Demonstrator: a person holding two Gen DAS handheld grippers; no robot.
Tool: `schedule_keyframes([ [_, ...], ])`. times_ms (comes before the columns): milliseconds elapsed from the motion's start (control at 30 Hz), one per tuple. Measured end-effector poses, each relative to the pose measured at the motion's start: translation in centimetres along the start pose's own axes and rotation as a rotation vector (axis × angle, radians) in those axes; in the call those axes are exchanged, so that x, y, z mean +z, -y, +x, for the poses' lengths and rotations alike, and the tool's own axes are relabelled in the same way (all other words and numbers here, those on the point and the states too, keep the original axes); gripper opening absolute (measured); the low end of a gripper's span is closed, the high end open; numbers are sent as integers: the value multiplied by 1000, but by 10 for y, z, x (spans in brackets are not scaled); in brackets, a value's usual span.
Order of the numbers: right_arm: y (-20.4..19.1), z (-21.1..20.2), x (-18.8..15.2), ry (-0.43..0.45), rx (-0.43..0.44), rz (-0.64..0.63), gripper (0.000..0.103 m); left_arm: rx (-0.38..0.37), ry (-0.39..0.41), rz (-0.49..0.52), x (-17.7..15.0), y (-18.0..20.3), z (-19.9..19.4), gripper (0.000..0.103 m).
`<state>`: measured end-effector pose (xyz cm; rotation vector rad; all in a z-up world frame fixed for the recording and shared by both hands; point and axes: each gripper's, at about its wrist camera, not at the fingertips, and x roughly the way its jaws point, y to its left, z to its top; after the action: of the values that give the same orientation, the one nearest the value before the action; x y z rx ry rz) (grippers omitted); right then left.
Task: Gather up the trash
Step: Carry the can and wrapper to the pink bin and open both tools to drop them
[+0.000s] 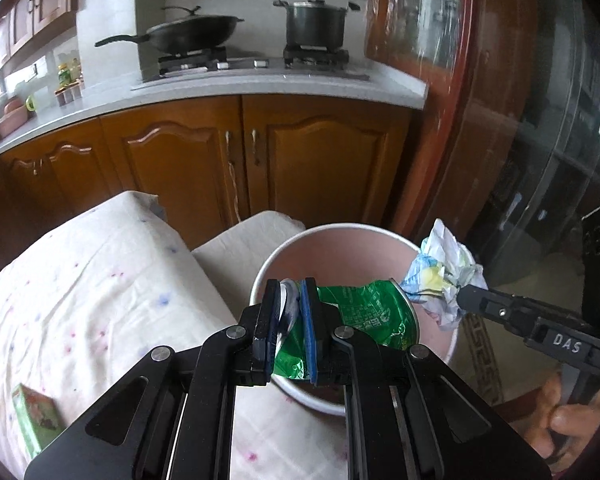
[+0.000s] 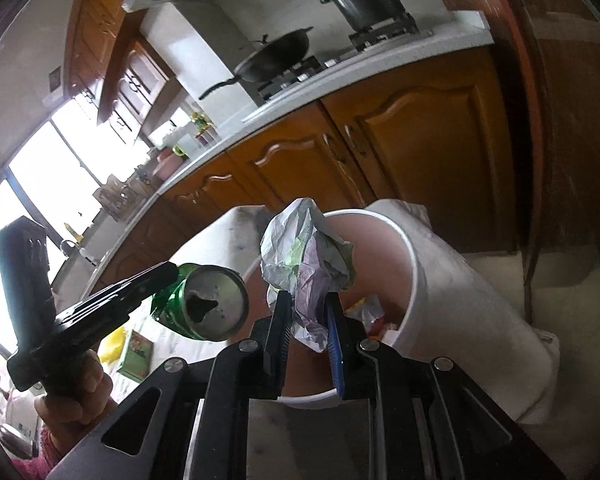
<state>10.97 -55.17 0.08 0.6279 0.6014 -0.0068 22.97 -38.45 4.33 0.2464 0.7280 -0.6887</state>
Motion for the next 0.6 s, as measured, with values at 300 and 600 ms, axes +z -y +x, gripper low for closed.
schedule_keyframes([
  [300,14,16,6,-43,-15,13,17,15,-51,26,1,11,29,10],
  [600,12,19,7,-46,-13,14,37,5,-94,8,2,10,40,14],
])
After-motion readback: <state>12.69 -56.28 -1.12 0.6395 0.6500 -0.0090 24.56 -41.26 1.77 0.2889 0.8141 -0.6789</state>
